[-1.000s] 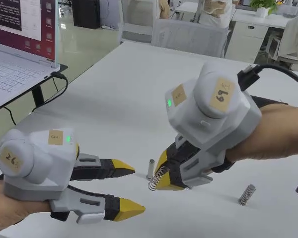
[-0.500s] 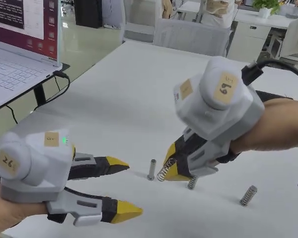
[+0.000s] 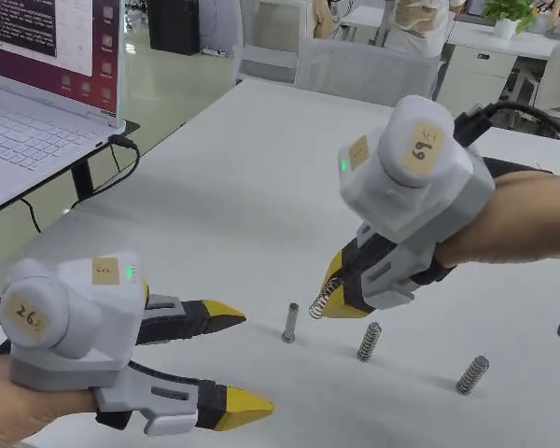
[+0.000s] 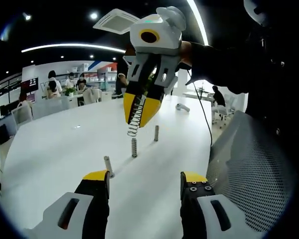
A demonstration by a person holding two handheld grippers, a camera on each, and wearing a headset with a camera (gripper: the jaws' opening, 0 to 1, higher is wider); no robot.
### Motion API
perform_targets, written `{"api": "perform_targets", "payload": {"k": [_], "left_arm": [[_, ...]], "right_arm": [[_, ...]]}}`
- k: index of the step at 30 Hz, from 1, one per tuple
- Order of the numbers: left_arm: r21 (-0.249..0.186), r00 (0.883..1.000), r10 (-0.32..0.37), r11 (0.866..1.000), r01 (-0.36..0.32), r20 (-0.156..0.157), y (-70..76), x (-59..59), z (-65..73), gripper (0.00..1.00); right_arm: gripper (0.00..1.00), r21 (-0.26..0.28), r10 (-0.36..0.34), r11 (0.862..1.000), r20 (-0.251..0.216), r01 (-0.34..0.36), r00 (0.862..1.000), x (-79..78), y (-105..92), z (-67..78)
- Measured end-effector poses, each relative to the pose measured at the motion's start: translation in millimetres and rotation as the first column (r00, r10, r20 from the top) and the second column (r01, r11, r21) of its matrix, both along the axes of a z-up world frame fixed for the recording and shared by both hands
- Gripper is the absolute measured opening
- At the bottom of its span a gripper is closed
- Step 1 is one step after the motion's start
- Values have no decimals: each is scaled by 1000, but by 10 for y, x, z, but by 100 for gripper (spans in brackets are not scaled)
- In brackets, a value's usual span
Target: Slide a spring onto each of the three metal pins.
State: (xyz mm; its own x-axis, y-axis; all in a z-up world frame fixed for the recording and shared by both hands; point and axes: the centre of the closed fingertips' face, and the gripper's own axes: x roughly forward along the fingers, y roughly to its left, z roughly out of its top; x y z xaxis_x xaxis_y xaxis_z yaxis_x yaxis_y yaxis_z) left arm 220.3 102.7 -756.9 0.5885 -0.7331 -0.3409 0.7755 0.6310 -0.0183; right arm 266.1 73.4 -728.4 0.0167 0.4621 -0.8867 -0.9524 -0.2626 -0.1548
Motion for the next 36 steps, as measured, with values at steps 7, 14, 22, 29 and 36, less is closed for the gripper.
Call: {"api": "perform_targets", "payload": {"k": [7,14,22,29,36], "left_arm": [[-2,1000,7,1000,-7,1,16,5,-10,54],[-1,1000,9,1000,-9,-2,-2,-7,-23,55],[2,1000,18,1000,-18,0,-11,2,-16,56],[1,999,35,999,-35,6,14,23,-13,58],[-5,999,43,999,-43,12,56,43,-17,58]], "right_arm": [[9,-2,-9,1000,15,9,1000,105,71,1],[9,-15,-15,1000,38,16,999,222,123,-42],[9,-42,-26,999,47,28,999,333,163,-148],[9,-63,-30,998,38,32,999,387,215,-273],[9,-80,-30,996,26,32,999,419,268,-379]]}}
